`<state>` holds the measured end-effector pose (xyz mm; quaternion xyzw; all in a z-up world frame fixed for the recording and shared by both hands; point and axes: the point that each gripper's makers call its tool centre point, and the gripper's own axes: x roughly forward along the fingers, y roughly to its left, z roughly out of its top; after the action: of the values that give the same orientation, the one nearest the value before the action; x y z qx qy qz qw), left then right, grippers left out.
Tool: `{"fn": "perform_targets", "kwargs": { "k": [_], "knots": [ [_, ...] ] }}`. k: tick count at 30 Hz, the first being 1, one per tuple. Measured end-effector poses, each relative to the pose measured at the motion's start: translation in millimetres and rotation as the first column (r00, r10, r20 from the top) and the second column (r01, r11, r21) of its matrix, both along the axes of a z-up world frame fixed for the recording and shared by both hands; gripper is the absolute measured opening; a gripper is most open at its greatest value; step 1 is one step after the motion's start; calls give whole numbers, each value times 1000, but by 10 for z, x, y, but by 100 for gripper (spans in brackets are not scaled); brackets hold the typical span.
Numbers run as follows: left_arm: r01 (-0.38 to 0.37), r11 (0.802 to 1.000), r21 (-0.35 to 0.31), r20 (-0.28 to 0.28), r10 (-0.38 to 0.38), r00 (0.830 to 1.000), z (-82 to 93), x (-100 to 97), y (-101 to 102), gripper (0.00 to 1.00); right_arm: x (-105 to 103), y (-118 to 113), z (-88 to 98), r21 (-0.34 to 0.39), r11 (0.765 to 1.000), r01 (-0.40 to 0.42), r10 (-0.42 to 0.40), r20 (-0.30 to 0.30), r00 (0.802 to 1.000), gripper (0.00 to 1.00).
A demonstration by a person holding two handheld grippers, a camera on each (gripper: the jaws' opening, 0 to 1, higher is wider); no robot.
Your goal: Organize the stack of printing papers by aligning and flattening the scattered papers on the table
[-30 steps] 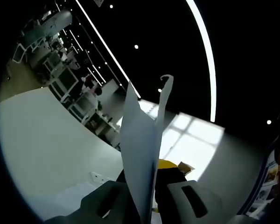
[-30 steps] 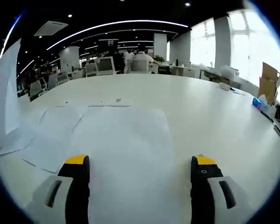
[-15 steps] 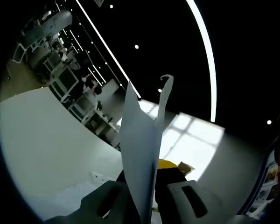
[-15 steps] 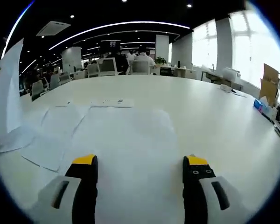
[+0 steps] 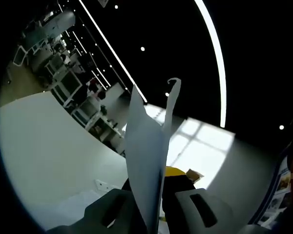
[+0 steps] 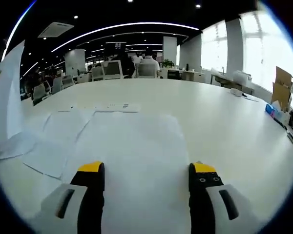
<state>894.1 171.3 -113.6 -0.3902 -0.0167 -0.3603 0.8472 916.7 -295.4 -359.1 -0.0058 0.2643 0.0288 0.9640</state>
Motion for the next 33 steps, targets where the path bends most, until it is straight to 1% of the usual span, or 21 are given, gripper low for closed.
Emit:
{"fn": "perform_targets", "kwargs": {
  "k": [7, 11, 22, 28, 30, 33],
  "knots": [
    [1, 1000, 1, 0, -1, 1000, -4, 6, -2, 6, 0, 14, -1, -1, 1000, -4, 4, 0, 1000, 64],
    [1, 1000, 1, 1, -1, 1000, 4, 15, 11, 6, 9, 35, 2, -1, 1000, -15, 15, -1, 1000, 56],
    [2, 1000, 2, 2, -2, 1000, 5, 7, 0, 6, 49, 19, -7, -2, 1000, -13, 13, -6, 1000, 55],
    [1, 1000, 1, 2, -1, 1000, 9, 29, 18, 6, 32, -13, 15, -23, 1000, -17, 17, -5, 1000, 40],
    [1, 1000, 2, 2, -1, 1000, 6, 29, 13, 6, 29, -19, 18, -31, 999, -23, 23, -5, 1000, 32],
    [2, 1000, 3, 3, -2, 1000, 6, 18, 0, 6, 29, -36, 33, -18, 1000, -6, 6, -1, 1000, 25]
  ]
}}
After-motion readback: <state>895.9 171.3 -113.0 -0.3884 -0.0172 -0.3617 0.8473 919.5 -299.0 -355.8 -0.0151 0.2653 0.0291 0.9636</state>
